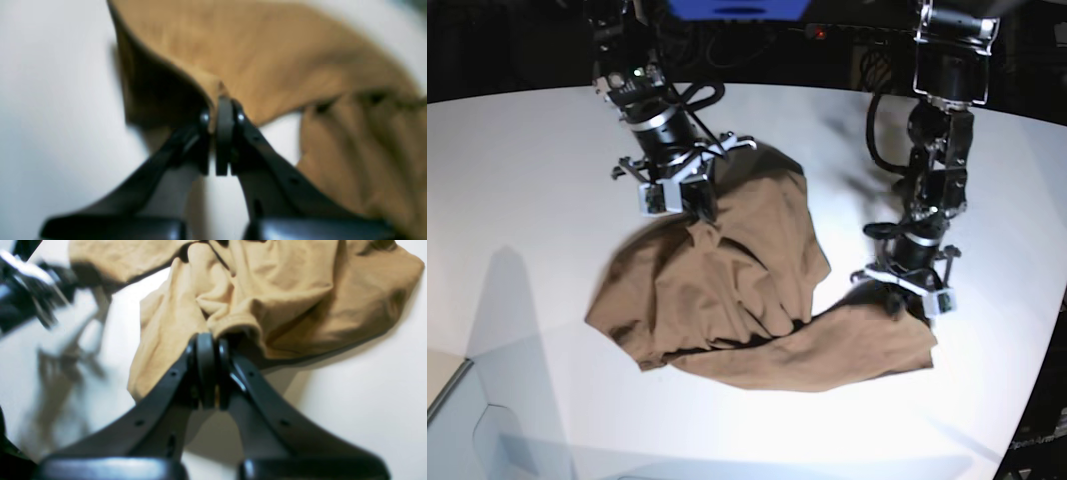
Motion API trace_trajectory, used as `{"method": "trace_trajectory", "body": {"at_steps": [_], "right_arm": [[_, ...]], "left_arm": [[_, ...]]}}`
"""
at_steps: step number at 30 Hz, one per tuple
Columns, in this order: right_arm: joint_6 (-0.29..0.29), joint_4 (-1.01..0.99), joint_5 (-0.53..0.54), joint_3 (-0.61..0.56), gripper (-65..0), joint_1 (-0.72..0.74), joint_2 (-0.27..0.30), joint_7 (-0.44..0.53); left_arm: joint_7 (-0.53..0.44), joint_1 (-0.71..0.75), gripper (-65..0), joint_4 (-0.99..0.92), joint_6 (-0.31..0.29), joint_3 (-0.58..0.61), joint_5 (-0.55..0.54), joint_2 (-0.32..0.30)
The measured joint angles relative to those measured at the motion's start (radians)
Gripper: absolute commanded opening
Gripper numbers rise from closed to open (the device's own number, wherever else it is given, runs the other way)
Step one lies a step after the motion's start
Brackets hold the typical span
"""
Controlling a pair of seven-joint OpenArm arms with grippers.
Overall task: Layout the t-shirt on the table in an organized manner, then fold the t-shirt properly
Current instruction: 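Grasp the t-shirt edges with both grippers, one at each end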
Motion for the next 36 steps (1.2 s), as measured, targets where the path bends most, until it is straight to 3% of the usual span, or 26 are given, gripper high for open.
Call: {"method": "trace_trajectory", "body": {"at_steps": [5,8,17,19,24,27,31,36], "right_arm": [[-0.002,0.0,-0.001,0.0,-65.0,-0.001,0.003,-0.002],[0.002,0.0,0.0,-0.002,-65.0,-0.002,0.021,0.0],[0.001,0.0,-0.001,0.033,-65.0,-0.033,0.028,0.003],[0.002,0.0,-0.001,0.033,-65.0,-0.044,0.027,-0.002],[0.001,0.0,-0.001,0.034,-65.0,-0.047,0.027,0.002],[0.002,0.0,0.0,0.059,-65.0,-0.066,0.025,0.002],[0.001,0.004,0.0,0.117,-65.0,-0.083,0.03,-0.004],[0.002,0.008,0.0,0.145,-65.0,-0.105,0.027,-0.002]], "left_arm": [[-0.007,-0.163,-64.8,0.124,0.001,-0.026,0.002,-0.009],[0.066,-0.323,-64.8,0.101,-0.005,-0.023,0.003,0.003],[0.09,-0.712,-64.8,-0.445,-0.002,-0.006,0.007,0.119],[0.018,-0.772,-64.8,-0.554,0.0,0.033,0.006,0.132],[-0.299,-0.893,-64.5,-0.837,-0.002,0.26,0.004,0.181],[-0.404,-0.949,-64.5,-0.993,-0.008,0.348,0.004,0.224],[-0.455,-0.985,-61.8,-1.092,-0.006,0.401,0.003,0.228],[-0.423,-0.988,-41.3,-1.097,-0.006,0.455,0.003,0.214]]}}
